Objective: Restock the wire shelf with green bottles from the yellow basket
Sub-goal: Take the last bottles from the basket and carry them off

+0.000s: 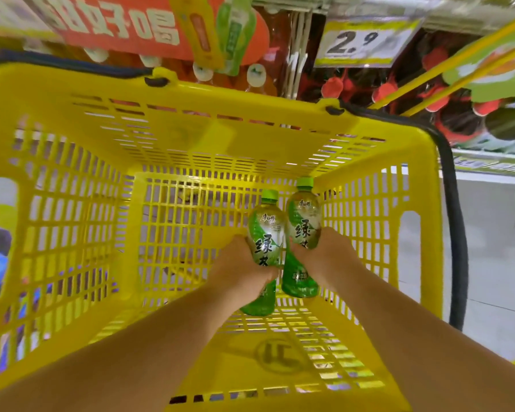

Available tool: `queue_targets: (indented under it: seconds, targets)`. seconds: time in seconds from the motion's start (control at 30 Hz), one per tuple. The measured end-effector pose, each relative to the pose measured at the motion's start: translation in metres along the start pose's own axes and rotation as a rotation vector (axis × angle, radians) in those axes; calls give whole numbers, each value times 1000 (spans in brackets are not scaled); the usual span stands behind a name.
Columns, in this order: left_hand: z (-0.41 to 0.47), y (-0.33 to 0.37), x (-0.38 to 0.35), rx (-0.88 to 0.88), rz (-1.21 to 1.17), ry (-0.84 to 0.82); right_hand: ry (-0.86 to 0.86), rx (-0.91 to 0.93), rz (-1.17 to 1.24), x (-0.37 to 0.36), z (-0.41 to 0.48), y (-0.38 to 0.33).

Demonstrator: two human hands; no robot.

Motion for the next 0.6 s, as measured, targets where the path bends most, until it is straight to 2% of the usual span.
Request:
queue_targets:
  seconds: [0.17, 0.37, 0.6]
  targets:
    - [1, -4, 22, -24, 33, -36, -96, -123, 243, -9, 4, 4]
    - [1, -5, 42, -30, 101, -45, -99, -106, 246, -9, -11, 3]
    - [-52, 16, 84, 39, -15, -48, -41, -42, 294, 37, -69, -16]
Point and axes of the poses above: each hand's wrist, its own z-axis towards the middle knuckle, its own x-axis out of the back of the hand, y = z × x, the point moved 5 cm from there along z, towards the middle knuckle, and after that the axes turned 9 degrees about y, right-handed, at the moved point
